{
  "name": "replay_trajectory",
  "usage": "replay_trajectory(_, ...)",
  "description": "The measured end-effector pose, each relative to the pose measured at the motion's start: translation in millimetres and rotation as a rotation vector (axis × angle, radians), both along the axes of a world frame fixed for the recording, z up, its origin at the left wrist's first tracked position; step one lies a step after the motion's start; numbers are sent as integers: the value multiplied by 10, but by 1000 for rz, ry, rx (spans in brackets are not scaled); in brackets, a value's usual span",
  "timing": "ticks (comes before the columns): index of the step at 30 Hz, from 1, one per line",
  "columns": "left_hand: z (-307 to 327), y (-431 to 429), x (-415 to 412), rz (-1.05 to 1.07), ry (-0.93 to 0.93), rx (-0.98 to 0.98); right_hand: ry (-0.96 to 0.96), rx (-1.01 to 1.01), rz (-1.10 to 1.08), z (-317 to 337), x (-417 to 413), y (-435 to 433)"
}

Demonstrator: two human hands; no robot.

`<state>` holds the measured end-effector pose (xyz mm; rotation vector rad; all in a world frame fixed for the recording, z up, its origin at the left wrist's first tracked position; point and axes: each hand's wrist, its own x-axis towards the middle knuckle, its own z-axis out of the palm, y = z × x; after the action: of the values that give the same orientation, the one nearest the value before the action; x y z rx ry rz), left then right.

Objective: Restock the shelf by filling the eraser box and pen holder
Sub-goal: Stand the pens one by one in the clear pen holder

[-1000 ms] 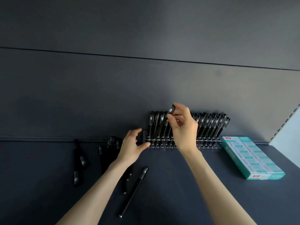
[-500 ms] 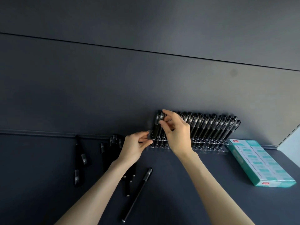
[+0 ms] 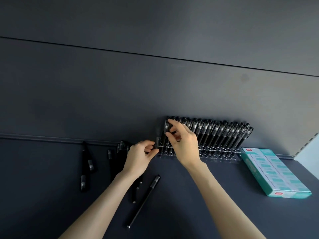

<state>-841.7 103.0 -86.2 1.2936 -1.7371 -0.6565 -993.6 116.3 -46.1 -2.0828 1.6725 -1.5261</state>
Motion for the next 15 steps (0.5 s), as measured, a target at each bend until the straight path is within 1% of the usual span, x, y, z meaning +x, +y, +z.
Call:
replay_trajectory(5, -3, 244, 206, 147, -29, -77, -148, 12, 53, -12, 119, 194)
replay_trajectory(7, -24, 364, 329, 243, -79, -103, -190, 43, 86, -70, 238, 301)
replay_trajectory(9, -51, 485, 444, 360, -192, -59, -164, 125, 115, -176, 373, 374)
replay_trajectory(11, -85, 583, 523, 442, -279, 44, -99, 255, 133, -298, 503, 397)
replay_trajectory(13, -124, 648, 565, 471, -312, 122, -28, 404, 115, -411, 623, 393)
replay_trajectory(15, -162, 676, 577, 475, -343, 155, 49, 534, 72, -499, 723, 393)
